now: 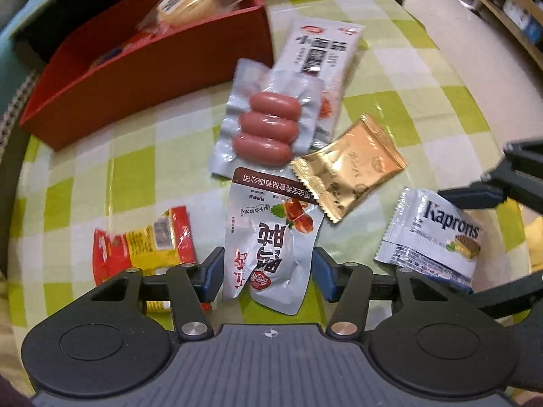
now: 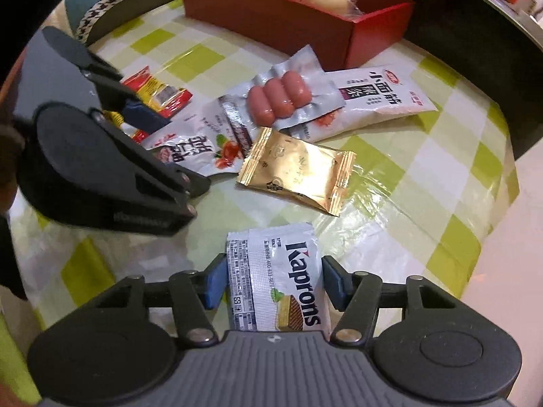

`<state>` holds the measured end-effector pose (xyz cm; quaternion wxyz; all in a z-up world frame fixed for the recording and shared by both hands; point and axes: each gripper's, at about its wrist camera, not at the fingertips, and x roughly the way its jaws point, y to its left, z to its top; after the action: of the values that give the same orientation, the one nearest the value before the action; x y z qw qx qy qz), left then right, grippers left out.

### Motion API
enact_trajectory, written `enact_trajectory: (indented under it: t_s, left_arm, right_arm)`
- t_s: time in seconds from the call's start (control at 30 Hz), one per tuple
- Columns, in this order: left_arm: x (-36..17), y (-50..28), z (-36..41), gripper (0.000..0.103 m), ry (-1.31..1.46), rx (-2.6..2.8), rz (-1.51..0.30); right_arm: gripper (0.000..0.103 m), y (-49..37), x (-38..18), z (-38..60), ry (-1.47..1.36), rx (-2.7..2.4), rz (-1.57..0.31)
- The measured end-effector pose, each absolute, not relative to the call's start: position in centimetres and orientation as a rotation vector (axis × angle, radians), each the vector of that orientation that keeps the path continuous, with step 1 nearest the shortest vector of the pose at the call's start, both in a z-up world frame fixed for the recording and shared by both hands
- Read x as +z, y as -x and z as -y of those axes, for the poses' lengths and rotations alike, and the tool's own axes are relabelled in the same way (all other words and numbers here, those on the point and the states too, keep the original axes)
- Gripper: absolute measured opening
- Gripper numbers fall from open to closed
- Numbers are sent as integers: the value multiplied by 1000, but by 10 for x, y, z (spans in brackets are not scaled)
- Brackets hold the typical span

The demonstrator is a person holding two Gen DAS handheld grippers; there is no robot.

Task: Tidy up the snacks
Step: 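Grasp the white red-date packet with the left tool while the right tool holds the Kaprons packet, then carry the red-date packet and Kaprons packet over the red tray with both tools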

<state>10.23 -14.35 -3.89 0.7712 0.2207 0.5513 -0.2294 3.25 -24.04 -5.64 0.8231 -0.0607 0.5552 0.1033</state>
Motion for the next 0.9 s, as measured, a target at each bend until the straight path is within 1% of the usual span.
enact_trajectory:
  t_s: [0.27,0.5,0.9]
  left_arm:
    - [-19,-121,124,61,-306,-467,-1197]
    - [-24,-122,124,61,-290,-443,-1223]
    - [-6,-126,113,61,-210,-432,-1190]
  right_arm:
    - [61,-35,-46,245,49,225,-1147]
    - [61,-35,-35,253,-3,212,-1116]
    - [61,-59,-11,262,-64,196,-1038]
